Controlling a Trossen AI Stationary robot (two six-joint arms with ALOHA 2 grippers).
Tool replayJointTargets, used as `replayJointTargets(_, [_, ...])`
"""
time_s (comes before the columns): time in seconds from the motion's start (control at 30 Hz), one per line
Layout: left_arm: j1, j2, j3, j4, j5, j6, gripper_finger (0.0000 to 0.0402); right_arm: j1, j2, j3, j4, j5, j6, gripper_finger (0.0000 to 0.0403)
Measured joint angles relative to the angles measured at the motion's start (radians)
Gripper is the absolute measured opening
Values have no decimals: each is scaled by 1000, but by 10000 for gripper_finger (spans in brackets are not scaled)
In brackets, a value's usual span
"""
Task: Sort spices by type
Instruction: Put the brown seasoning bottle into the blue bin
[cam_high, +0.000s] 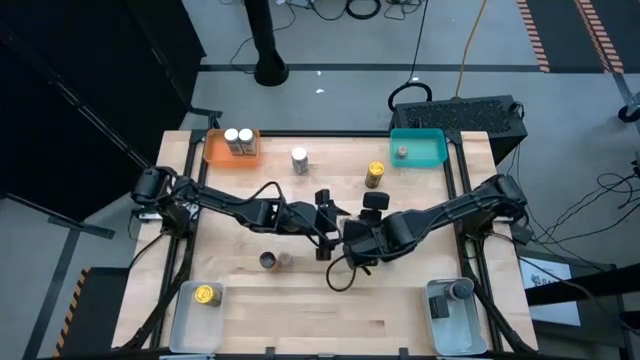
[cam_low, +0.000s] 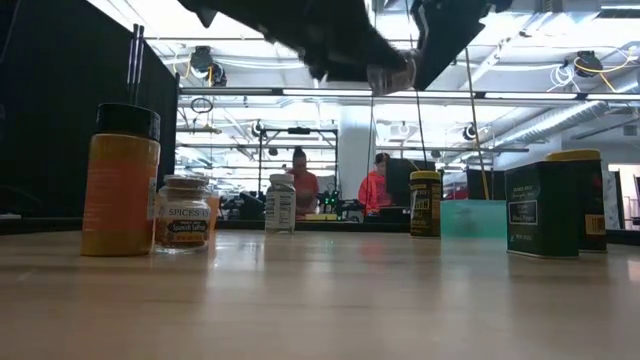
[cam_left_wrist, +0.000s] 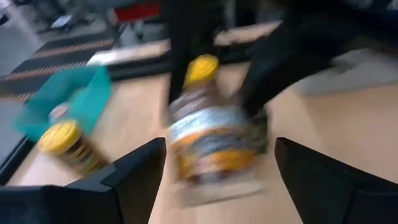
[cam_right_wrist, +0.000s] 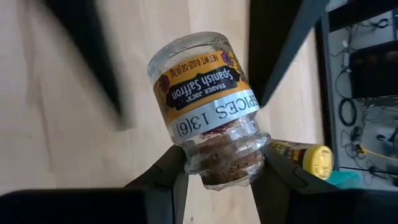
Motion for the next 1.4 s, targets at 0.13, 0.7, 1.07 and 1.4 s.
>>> replayJointTargets(0.13, [-2, 0, 0, 39, 20, 4, 306, 3, 0, 0, 9, -3, -3, 117])
replayJointTargets(0.7, [-9, 10, 1, -9, -30, 36, 203, 2, 1, 0, 57, -23, -2, 120])
replayJointTargets(1.07, [-14, 10, -34, 161, -7, 138, 203, 45, -88, -1, 68, -35, 2, 190])
replayJointTargets(1.4, [-53, 10, -129, 509, 166, 214, 203, 204, -325, -88, 276, 139, -44, 217])
